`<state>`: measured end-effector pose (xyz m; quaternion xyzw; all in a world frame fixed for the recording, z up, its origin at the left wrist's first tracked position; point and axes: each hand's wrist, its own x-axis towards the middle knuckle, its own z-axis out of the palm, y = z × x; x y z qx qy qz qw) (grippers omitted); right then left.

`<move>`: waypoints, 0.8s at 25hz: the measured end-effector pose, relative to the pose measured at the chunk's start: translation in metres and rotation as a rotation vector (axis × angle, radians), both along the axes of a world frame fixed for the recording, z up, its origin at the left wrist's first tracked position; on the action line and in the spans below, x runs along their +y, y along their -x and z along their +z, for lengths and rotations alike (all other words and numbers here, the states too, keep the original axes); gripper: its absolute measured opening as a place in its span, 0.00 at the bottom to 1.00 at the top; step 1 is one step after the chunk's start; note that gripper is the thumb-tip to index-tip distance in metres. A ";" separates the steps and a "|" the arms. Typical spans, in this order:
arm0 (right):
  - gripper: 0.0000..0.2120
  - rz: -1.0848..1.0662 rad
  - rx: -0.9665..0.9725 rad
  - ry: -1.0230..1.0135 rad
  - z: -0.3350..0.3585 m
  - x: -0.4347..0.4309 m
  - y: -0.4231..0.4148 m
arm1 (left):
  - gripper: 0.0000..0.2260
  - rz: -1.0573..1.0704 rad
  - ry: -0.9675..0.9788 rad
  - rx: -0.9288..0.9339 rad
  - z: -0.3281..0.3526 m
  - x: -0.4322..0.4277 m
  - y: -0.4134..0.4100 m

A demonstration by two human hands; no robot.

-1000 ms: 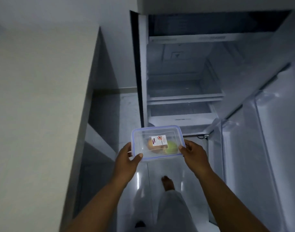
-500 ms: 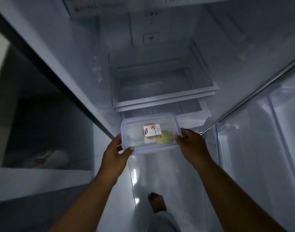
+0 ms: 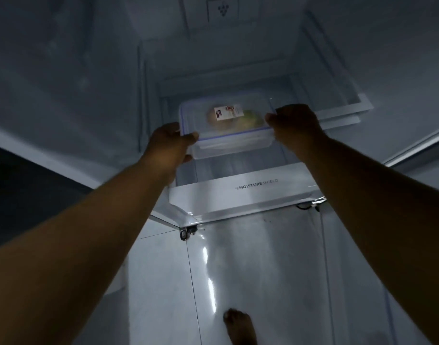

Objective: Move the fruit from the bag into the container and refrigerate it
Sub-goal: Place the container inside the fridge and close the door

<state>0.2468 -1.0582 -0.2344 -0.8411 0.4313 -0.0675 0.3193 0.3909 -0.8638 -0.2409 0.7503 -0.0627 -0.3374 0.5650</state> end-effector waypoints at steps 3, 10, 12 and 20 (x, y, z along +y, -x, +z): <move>0.20 -0.006 -0.035 -0.018 -0.009 -0.012 -0.024 | 0.12 0.017 -0.019 -0.009 -0.011 -0.013 -0.021; 0.20 0.013 0.046 0.035 -0.019 -0.033 -0.062 | 0.28 0.043 -0.048 -0.038 -0.025 -0.040 -0.063; 0.21 0.028 0.069 0.055 -0.023 -0.040 -0.070 | 0.29 0.054 -0.056 -0.070 -0.029 -0.046 -0.070; 0.28 -0.112 -0.092 0.037 -0.029 -0.016 -0.050 | 0.35 0.068 -0.149 -0.186 -0.032 -0.027 -0.061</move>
